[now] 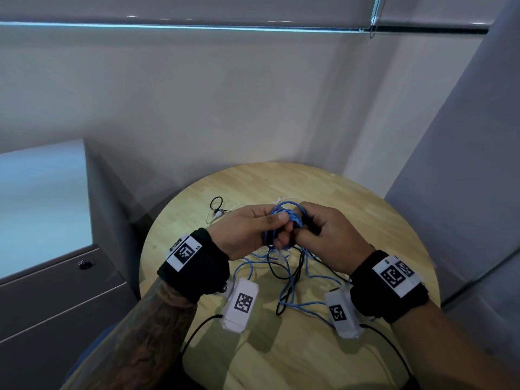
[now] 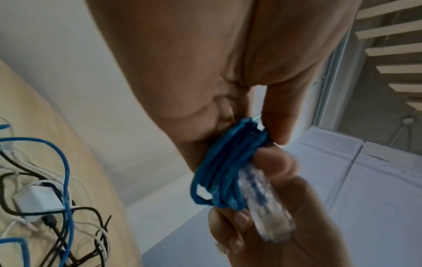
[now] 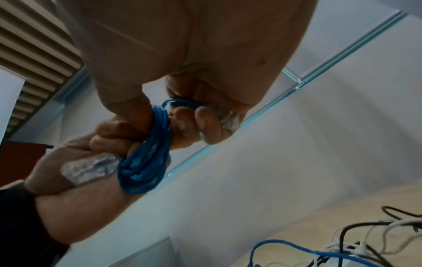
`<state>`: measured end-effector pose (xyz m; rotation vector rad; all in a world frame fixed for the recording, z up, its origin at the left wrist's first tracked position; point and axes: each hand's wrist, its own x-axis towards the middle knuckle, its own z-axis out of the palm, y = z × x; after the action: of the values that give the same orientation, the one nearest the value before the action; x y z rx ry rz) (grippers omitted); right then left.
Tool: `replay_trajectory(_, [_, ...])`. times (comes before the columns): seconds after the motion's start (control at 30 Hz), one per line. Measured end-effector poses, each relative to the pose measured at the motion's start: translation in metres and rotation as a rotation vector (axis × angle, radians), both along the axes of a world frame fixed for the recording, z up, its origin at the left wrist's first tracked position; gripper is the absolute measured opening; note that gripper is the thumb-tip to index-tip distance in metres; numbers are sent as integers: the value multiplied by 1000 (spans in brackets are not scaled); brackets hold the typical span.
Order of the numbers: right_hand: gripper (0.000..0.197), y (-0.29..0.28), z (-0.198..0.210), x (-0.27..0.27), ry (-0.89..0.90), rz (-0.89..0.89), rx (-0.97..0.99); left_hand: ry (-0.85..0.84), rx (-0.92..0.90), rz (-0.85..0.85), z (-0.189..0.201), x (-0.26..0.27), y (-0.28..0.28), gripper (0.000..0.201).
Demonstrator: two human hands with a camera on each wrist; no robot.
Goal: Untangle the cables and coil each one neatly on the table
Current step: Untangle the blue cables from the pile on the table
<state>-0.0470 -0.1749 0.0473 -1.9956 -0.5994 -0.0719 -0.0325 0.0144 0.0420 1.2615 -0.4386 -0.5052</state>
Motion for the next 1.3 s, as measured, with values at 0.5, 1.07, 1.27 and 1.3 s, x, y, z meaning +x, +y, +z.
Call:
replay_trajectory(0.5, [10, -8, -12, 8, -161, -167, -111, -260, 169, 316, -12, -4, -24, 10])
replay_trajectory(1.07, [11, -14, -15, 22, -105, -214, 35, -255, 324, 553, -30, 6, -15, 15])
replay_trajectory(1.27, [14, -51, -5, 36, -177, -419, 69, -288, 460, 439, -34, 0, -22, 17])
replay_trajectory(1.3, [15, -51, -11, 37, -146, -392, 39, -286, 436, 448, -34, -1, -23, 18])
